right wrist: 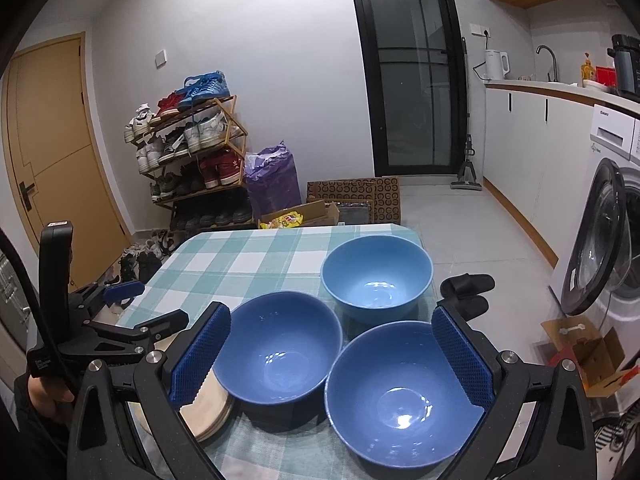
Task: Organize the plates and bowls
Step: 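Raise both tools from the plate stack and move over the blue bowls, then move both tools toward the rim of the largest blue bowl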
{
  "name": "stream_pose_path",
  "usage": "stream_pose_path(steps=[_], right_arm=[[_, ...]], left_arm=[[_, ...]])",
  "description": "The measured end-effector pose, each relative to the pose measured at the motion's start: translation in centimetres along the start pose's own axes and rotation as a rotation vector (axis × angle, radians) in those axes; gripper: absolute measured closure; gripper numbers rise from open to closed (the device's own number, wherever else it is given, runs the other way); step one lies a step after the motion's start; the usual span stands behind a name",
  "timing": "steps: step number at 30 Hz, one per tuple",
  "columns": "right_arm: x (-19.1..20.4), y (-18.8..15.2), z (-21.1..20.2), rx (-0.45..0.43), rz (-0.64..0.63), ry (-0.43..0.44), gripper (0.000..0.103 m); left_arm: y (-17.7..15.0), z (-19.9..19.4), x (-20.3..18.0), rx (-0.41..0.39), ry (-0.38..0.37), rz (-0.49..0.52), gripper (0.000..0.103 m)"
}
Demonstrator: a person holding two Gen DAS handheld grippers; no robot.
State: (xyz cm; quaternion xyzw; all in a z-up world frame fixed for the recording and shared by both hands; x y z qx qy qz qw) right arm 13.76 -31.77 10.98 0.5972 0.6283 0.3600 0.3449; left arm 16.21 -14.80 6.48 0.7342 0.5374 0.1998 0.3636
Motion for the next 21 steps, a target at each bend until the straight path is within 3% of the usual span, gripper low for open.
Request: stream_pose_path(steps=[21], right_arm=[[-7.2, 2.7, 2.0, 0.027, 0.11, -0.044, 0.001]], left_arm=[[5.5, 4.5, -4.2, 0.04, -0.093, 0.063, 0.0]])
Point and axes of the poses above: each gripper's, at about its wrist camera, not at the fingertips, and z roughly the way its jaws point, x to its left, y to its top, the point moved 3 cm from there along z, roughly the way its jaws point, and after that the axes turned 4 degrees about -y, right-handed, at the moved point
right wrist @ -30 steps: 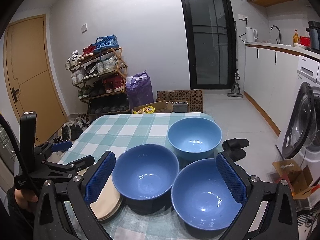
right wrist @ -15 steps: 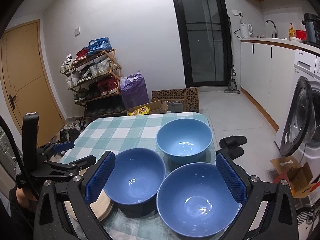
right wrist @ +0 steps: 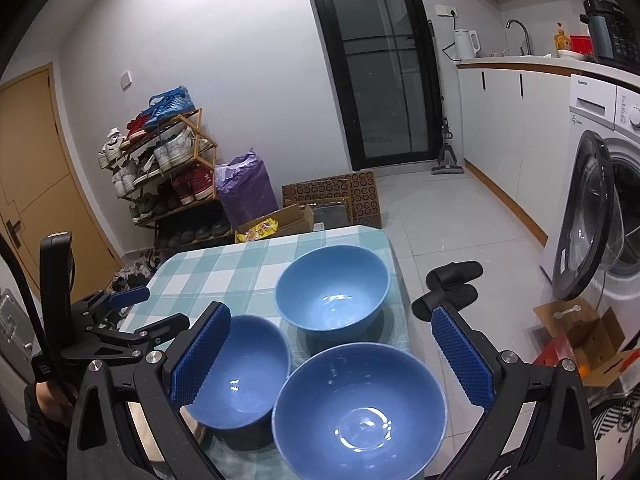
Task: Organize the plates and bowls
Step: 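Move both tools toward the rim of the largest blue bowl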
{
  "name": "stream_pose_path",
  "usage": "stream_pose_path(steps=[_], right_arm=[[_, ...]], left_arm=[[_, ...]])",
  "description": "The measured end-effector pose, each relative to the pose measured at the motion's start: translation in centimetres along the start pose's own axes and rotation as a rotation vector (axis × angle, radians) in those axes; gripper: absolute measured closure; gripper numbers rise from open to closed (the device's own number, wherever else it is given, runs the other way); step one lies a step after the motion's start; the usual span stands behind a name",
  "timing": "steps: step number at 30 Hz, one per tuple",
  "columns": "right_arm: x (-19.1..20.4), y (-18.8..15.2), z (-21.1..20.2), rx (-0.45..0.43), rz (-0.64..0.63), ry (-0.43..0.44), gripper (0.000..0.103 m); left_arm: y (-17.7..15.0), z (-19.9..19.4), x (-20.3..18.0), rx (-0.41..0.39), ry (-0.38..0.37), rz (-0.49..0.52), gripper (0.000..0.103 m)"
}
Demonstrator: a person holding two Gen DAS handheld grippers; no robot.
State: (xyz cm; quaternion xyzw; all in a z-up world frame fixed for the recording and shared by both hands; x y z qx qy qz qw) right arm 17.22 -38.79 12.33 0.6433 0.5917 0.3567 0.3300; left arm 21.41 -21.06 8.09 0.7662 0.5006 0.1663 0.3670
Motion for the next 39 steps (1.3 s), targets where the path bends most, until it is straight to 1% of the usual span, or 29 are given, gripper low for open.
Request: stream_pose_path(steps=[5, 11, 14, 27, 39], right_arm=[[-1.4, 0.8, 0.4, 0.005, 0.014, -0.02, 0.001], [-2.3, 1.9, 1.4, 0.017, 0.027, -0.04, 0.001], [-2.9, 2.1, 2.1, 0.027, 0.04, -0.044, 0.001], [-4.1, 1.8, 6.5, 0.099, 0.052, -0.056, 0.001], [-4.9, 0.6, 11.3, 0.176, 0.066, -0.038, 0.001]], left_arm=[[1.0, 0.7, -0.1, 0.001, -0.007, 0.006, 0.0], [1.9, 1.8, 0.4, 0.013, -0.025, -0.02, 0.0], [2.3, 2.3, 0.5, 0.019, -0.022, -0.022, 0.0], [3.1, 5.7, 0.8, 0.062, -0.008, -0.027, 0.0], [3.0, 9.0, 0.8, 0.1, 0.007, -0.028, 0.0]])
Point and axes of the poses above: each gripper's, at about its wrist camera, not at the fingertips, and z roughly the way its jaws point, x to its left, y to its top, the point moved 3 cm from there along z, roughly the way its jaws point, and after that the axes turned 4 degrees about -y, right-handed, at the moved point
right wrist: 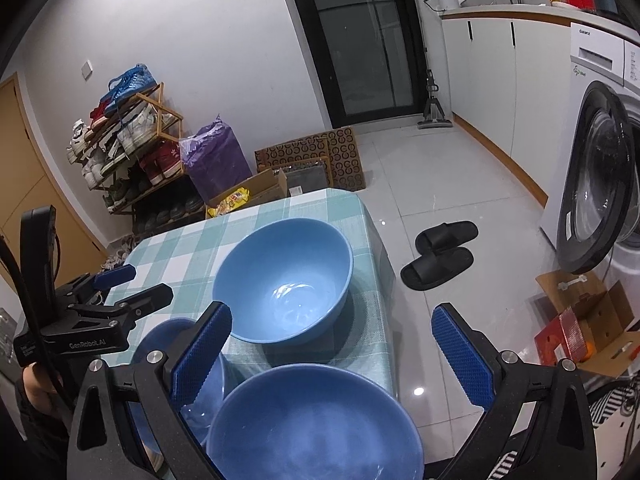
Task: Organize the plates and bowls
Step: 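Move both tools toward the rim of the largest blue bowl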
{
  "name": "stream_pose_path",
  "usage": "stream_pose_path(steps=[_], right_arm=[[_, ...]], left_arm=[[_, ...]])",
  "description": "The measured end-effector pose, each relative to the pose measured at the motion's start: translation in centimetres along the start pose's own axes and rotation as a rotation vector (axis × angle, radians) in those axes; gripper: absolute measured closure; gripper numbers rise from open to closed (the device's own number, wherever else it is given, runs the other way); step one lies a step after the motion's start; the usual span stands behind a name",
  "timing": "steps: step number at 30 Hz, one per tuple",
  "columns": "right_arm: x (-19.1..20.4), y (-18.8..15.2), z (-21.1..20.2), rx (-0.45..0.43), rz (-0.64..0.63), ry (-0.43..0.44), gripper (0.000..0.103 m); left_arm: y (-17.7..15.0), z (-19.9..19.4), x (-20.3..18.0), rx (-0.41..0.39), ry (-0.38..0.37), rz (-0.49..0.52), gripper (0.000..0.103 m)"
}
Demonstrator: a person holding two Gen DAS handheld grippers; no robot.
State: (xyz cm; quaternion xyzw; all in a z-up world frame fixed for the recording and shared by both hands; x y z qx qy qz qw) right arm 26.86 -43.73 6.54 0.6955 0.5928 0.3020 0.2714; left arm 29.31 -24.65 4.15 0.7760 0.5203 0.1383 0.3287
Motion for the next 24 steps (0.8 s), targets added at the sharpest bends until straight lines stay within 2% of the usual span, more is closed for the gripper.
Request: stream_pose_path(steps=[11, 24], right_arm=[[-0.9, -0.4, 4.0, 0.06, 0.026, 0.018, 0.001], [-0.8, -0.5, 6.7, 0.099, 0.025, 0.013, 0.003]], left_arm=[[0.5, 2.6, 0.3, 0.026, 0.013, -0.024, 0.0], [0.4, 4.9, 0.7, 0.058, 0.01, -0.023, 0.001]])
Point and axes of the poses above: each gripper's, at about its wrist camera, not at the fingertips, and z roughly the way its jaws point, x to its left, y to its top, the point moved 3 cm from there along z, roughly the way its jaws point, and after that the axes turned 4 degrees about -y, right-handed, at the moved point
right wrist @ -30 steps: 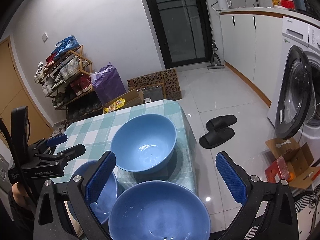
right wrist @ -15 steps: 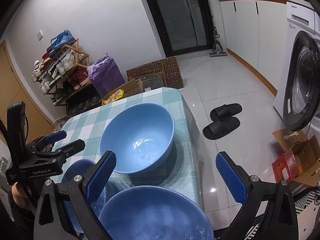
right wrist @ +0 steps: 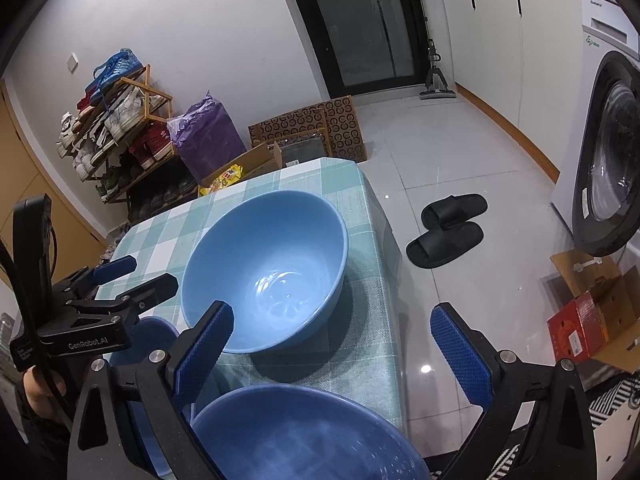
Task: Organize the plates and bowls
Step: 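Move both tools toward the rim of the largest blue bowl, then close both grippers on the largest blue bowl rim and lift it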
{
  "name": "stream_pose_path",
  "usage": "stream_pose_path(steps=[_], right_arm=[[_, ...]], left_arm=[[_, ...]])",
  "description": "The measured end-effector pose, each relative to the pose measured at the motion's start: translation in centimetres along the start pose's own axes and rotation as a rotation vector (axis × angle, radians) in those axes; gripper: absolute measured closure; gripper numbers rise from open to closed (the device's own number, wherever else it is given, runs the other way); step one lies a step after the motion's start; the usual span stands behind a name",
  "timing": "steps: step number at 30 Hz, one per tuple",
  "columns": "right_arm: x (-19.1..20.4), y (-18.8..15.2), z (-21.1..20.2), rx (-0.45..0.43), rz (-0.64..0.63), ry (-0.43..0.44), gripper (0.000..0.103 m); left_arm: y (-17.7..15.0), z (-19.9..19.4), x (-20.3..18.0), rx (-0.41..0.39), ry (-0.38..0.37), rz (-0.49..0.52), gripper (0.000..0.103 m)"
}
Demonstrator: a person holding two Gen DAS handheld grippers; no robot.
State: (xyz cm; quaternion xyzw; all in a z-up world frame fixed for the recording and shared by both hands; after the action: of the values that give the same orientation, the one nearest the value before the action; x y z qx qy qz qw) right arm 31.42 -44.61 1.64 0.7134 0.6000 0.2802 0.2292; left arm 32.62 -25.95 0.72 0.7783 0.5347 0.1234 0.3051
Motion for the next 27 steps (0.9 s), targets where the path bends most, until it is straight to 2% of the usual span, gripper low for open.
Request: stream_pose_path(steps=[3, 5, 7, 12, 15, 17, 19, 22, 25, 27], right_arm=[[0.5, 0.1, 0.5, 0.01, -0.012, 0.004, 0.006], [0.7, 0.1, 0.9, 0.017, -0.019, 0.006, 0.007], [0.9, 0.1, 1.3, 0.025, -0.026, 0.004, 0.01], [1.2, 0.2, 2.5, 0.05, -0.028, -0.005, 0.02], [1.3, 0.1, 3.3, 0.07, -0.032, -0.009, 0.025], [1.1, 0.0, 3.7, 0.079, -0.033, -0.015, 0.029], [1.0, 0.0, 4.1, 0.087, -0.029, -0.023, 0.03], [0.7, -0.1, 4.8, 0.105, -0.028, -0.031, 0.038], [0.7, -0.2, 5.2, 0.113, -0.031, -0.036, 0.04], [0.6, -0.2, 5.4, 0.112, -0.029, -0.035, 0.047]], left_arm=[[-0.1, 0.4, 0.2, 0.007, -0.007, -0.007, 0.004], [-0.1, 0.7, 0.2, 0.015, -0.02, -0.009, 0.012], [-0.2, 1.1, 0.2, 0.028, -0.031, -0.006, 0.017], [-0.4, 1.7, -0.1, 0.048, -0.036, -0.002, 0.021], [-0.4, 2.0, -0.1, 0.055, -0.033, 0.001, 0.029], [-0.5, 2.3, -0.2, 0.066, -0.036, 0.0, 0.04], [-0.6, 2.6, -0.3, 0.08, -0.04, 0.007, 0.042], [-0.7, 2.8, -0.6, 0.088, -0.042, 0.027, 0.05], [-0.7, 3.0, -0.8, 0.086, -0.046, 0.028, 0.055], [-0.7, 3.2, -0.9, 0.092, -0.052, 0.031, 0.06]])
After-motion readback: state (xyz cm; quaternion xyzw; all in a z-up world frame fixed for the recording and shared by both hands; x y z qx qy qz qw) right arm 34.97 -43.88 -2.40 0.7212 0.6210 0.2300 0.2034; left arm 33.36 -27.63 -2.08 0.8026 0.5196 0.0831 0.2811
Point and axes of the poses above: each gripper's, at about its wrist camera, not at the fingertips, and z roughly the way its jaws point, x to its left, y to its top, the point moved 3 cm from there along z, roughly the way its jaws point, and after that the axes turned 4 degrees about -y, right-handed, at the moved point
